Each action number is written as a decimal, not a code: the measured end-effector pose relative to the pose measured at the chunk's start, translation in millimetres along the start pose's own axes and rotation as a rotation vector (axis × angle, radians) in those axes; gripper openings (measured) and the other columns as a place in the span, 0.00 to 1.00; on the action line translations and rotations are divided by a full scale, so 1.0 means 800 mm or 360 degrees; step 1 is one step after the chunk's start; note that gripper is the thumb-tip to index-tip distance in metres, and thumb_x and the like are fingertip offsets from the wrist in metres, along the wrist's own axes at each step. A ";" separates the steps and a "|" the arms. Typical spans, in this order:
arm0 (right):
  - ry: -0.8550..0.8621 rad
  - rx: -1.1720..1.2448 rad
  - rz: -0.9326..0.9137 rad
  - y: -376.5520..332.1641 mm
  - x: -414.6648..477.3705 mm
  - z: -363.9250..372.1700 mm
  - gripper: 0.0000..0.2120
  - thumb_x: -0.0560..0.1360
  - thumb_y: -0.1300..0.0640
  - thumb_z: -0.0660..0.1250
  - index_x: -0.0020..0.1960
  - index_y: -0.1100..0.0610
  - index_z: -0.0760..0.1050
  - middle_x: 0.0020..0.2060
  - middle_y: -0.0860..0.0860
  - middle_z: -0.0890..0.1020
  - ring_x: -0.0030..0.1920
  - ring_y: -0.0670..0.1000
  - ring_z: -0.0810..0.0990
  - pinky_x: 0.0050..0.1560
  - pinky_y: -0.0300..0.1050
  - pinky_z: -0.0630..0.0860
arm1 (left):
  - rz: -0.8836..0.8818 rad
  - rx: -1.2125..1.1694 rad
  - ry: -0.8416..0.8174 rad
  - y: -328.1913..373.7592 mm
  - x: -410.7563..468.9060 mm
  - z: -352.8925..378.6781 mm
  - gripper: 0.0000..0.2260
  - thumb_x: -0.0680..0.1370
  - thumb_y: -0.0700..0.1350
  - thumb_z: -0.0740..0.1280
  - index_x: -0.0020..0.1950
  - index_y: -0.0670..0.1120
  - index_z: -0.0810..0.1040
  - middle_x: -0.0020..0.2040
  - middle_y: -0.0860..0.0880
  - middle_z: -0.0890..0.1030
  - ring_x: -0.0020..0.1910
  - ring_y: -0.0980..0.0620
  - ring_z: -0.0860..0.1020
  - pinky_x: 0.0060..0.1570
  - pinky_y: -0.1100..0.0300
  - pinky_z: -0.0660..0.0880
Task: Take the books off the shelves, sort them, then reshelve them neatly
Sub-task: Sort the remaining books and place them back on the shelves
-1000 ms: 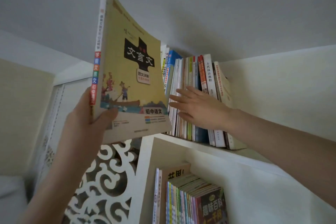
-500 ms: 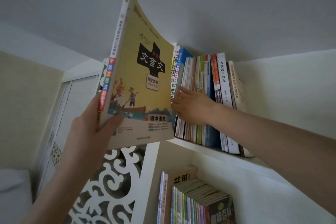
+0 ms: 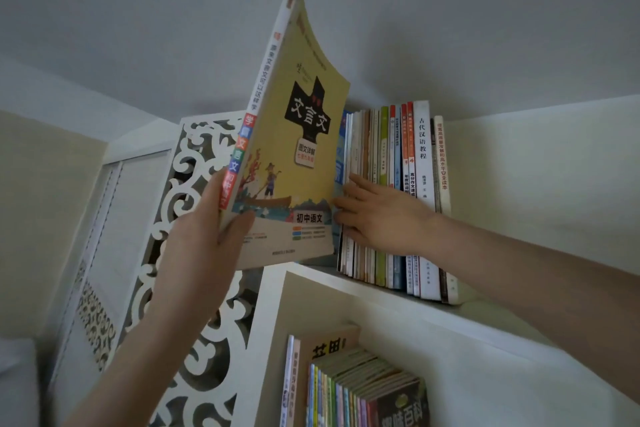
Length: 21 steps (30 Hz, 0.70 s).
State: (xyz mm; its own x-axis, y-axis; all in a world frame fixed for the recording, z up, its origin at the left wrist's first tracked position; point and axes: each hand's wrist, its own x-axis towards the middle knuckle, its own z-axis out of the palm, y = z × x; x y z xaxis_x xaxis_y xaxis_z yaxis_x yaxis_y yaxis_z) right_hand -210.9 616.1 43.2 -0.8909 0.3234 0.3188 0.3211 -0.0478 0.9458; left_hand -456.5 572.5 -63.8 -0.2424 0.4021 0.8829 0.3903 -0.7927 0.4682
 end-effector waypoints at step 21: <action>-0.0099 -0.0034 0.0058 -0.007 0.004 -0.008 0.20 0.75 0.51 0.53 0.44 0.56 0.82 0.43 0.52 0.82 0.52 0.56 0.80 0.65 0.54 0.73 | -0.0009 -0.0110 -0.0220 -0.027 0.018 0.114 0.17 0.80 0.43 0.62 0.68 0.49 0.64 0.49 0.47 0.81 0.41 0.46 0.80 0.39 0.46 0.78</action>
State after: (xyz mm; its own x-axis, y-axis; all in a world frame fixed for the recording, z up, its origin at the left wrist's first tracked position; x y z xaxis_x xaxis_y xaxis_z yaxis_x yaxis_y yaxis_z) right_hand -217.8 611.4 39.6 -0.8569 0.3790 0.3493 0.3456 -0.0803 0.9350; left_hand -387.4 637.1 -57.6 -0.1179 0.4622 0.8789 0.3261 -0.8180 0.4739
